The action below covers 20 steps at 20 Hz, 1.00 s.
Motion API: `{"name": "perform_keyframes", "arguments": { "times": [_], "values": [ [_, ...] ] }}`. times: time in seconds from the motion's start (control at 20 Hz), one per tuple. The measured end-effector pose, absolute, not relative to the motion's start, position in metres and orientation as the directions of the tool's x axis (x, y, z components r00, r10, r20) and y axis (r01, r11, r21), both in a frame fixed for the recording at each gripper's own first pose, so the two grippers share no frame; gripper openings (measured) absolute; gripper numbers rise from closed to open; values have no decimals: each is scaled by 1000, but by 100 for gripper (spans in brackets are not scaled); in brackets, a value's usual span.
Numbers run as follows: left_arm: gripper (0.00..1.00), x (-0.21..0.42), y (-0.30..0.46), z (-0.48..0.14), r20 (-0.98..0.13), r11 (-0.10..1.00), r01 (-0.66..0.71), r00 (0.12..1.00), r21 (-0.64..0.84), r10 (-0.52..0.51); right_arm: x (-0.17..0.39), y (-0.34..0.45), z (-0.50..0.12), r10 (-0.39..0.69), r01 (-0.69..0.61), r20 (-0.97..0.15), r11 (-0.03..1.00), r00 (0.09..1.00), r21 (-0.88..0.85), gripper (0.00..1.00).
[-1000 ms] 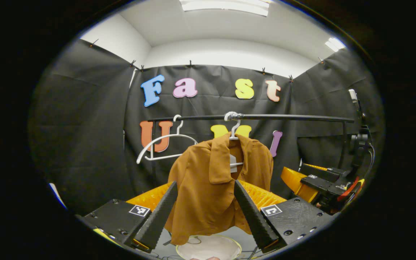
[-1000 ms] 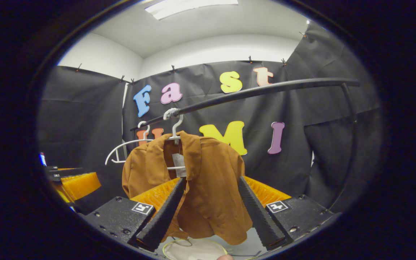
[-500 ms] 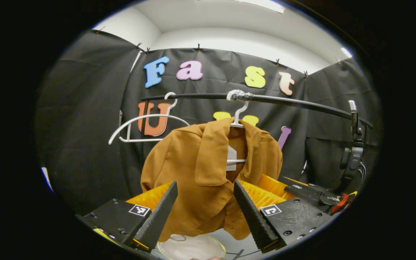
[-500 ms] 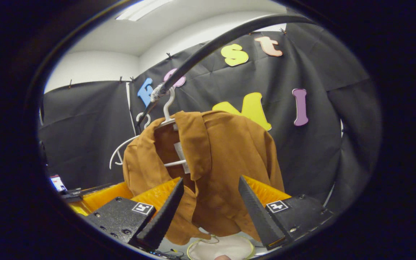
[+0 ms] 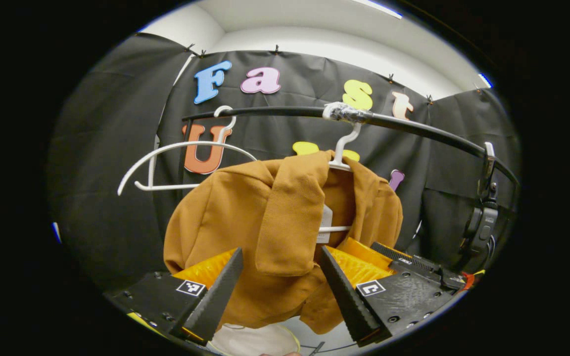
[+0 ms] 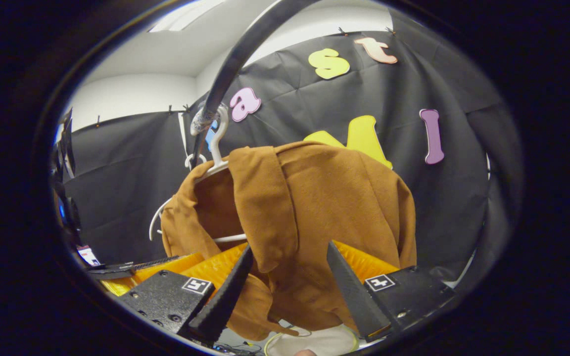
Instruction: Grasp the clothes on the hanger with both hands and then place them into the laundry hamper below.
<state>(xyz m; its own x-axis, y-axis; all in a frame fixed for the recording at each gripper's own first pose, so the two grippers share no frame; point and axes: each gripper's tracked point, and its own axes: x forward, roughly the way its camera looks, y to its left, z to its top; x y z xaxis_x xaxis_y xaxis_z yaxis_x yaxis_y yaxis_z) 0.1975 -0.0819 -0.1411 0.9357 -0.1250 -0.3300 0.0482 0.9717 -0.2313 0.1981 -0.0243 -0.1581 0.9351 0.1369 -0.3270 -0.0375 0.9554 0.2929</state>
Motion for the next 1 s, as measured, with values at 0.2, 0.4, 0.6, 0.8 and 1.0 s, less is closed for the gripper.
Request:
{"name": "perform_keyframes", "arguments": {
  "times": [0.2, 0.4, 0.6, 0.8, 1.0],
  "values": [
    [95, 211, -91, -150, -344, 966, 34, 931, -258, -124, 211, -28, -164, 145, -42, -336, 954, 931, 296, 97],
    [100, 229, -89, -155, -356, 957, -4, 929, -290, -104, 220, -39, -166, 122, -15, -323, 949, 939, 315, 96],
    [100, 235, -89, -159, -367, 953, -26, 926, -301, -91, 228, -35, -174, 135, -11, -321, 933, 938, 360, 84],
    [85, 239, -92, -165, -366, 958, 0, 924, -287, -109, 228, -19, -171, 205, -80, -296, 920, 933, 385, 78],
    [54, 240, -82, -168, -375, 953, -25, 922, -303, -96, 230, -17, -171, 221, -92, -285, 911, 933, 403, 46]
  ]
}}
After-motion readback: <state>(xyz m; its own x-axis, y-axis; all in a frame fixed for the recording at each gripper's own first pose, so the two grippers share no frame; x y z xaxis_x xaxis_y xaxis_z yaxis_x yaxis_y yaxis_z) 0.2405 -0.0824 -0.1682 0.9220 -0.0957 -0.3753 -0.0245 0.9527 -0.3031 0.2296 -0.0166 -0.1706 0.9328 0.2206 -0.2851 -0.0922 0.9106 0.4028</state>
